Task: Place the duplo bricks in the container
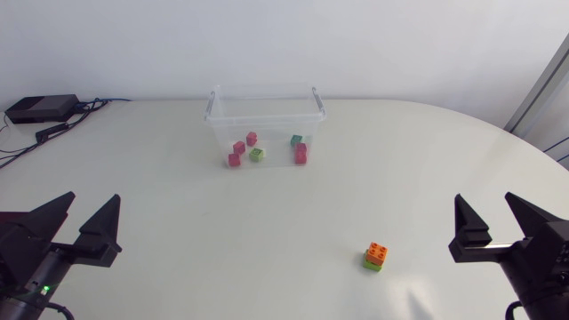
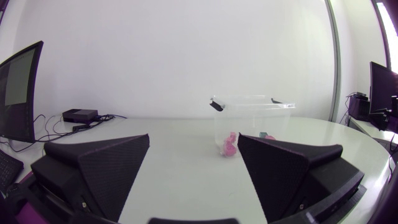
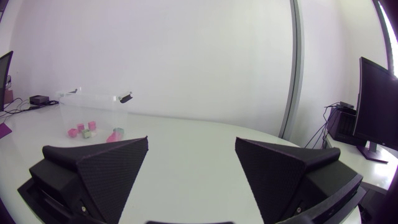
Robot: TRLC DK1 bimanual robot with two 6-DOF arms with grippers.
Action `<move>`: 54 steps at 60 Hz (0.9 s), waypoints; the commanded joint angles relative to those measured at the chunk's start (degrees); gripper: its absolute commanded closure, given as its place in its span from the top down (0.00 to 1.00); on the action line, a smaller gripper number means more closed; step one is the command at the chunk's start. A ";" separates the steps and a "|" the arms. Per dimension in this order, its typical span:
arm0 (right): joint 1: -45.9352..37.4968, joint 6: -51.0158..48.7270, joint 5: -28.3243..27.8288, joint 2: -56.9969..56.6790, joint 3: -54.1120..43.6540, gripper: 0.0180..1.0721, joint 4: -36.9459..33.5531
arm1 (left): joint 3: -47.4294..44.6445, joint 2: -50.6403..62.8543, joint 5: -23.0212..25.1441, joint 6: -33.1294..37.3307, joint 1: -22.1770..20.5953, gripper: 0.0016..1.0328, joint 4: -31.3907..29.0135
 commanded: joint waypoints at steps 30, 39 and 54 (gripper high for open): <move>0.72 -0.30 -0.25 -0.38 -0.47 0.96 -0.14 | -1.19 -0.71 0.58 -1.40 0.41 0.96 0.98; 2.83 -0.03 -0.08 0.41 1.55 0.96 2.67 | -1.19 -0.71 0.58 -1.40 0.41 0.96 0.98; 5.29 0.23 0.10 22.99 12.01 0.96 11.28 | -1.19 -0.71 0.58 -1.40 0.41 0.96 0.98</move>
